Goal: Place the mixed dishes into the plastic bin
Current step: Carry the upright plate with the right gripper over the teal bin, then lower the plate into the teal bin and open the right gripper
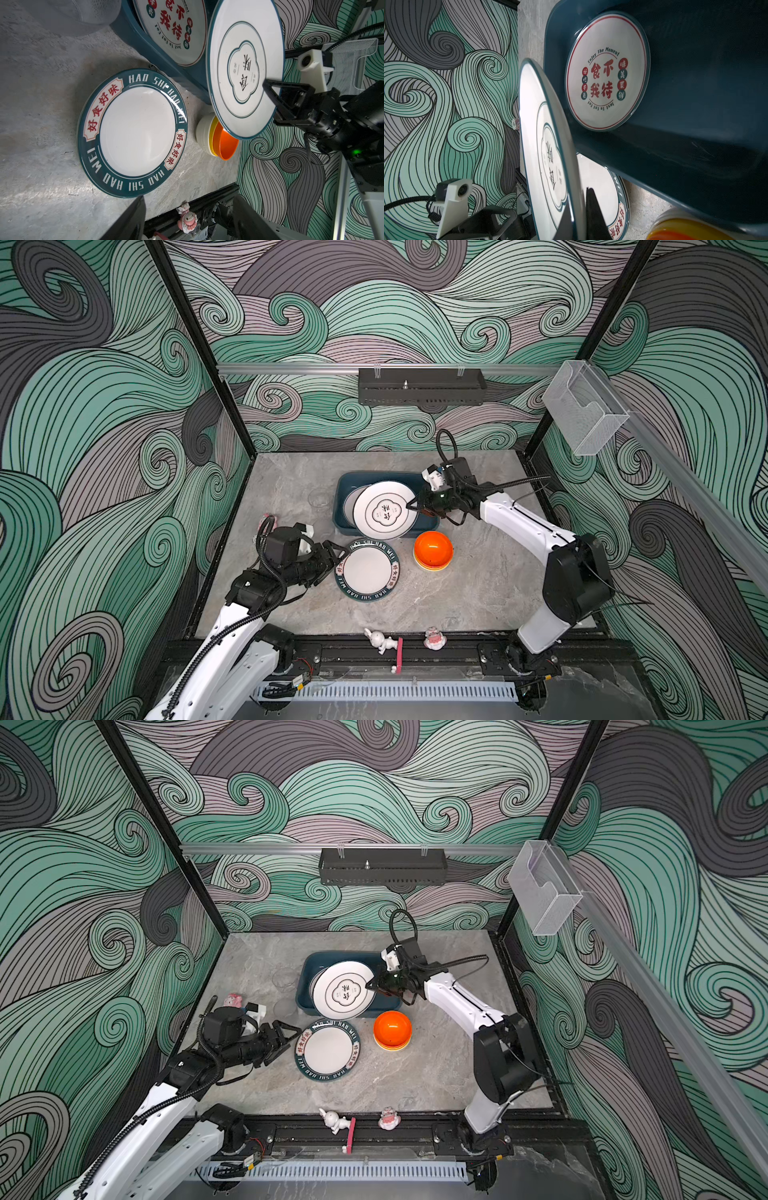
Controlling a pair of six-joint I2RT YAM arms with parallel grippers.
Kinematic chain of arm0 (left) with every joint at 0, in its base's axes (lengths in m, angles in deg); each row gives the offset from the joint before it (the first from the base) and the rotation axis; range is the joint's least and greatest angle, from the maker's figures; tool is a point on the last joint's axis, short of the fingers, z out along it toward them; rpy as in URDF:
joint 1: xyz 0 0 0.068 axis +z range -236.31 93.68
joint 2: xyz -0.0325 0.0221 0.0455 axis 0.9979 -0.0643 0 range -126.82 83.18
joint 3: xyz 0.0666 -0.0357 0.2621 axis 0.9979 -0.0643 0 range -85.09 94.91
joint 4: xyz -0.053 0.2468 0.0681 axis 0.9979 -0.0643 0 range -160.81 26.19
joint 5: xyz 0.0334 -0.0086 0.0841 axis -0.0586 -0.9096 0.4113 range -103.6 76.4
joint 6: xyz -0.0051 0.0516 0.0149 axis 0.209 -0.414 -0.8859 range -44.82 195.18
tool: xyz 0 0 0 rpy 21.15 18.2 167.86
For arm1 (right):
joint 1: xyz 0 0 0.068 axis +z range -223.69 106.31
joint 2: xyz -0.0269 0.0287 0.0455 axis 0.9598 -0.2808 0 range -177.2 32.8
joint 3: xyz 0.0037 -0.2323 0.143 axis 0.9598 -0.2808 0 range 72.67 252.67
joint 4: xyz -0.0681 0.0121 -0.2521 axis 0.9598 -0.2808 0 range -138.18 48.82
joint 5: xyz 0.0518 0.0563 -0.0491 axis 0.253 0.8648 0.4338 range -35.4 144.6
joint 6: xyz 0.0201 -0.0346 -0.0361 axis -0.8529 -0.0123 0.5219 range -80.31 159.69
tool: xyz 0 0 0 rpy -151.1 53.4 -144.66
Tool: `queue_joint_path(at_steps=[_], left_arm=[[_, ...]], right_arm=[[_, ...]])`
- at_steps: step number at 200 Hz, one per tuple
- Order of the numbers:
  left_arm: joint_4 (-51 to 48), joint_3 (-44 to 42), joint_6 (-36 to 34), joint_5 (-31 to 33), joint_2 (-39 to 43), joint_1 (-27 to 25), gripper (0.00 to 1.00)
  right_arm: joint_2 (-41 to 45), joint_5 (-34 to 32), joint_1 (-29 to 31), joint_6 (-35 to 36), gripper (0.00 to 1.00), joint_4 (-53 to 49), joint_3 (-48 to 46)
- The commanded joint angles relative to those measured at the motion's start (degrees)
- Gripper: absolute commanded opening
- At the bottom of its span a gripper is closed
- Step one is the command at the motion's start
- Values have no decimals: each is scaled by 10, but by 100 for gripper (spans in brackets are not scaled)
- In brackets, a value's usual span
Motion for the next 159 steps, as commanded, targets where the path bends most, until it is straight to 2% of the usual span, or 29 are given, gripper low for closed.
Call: queue_joint_path(at_steps=[1,71,159], left_arm=[[-23,-2,-17,16,9,-2,69],[-22,-16,-16,18,7,-2,69],[-4,-21,-13,17,-15,-3,69]], right_arm=[[-32,-10,-4,-8,0,17,42],[-148,-29,-4,-29,0,2,141],[-217,-33,-3,-53,0,35,168]])
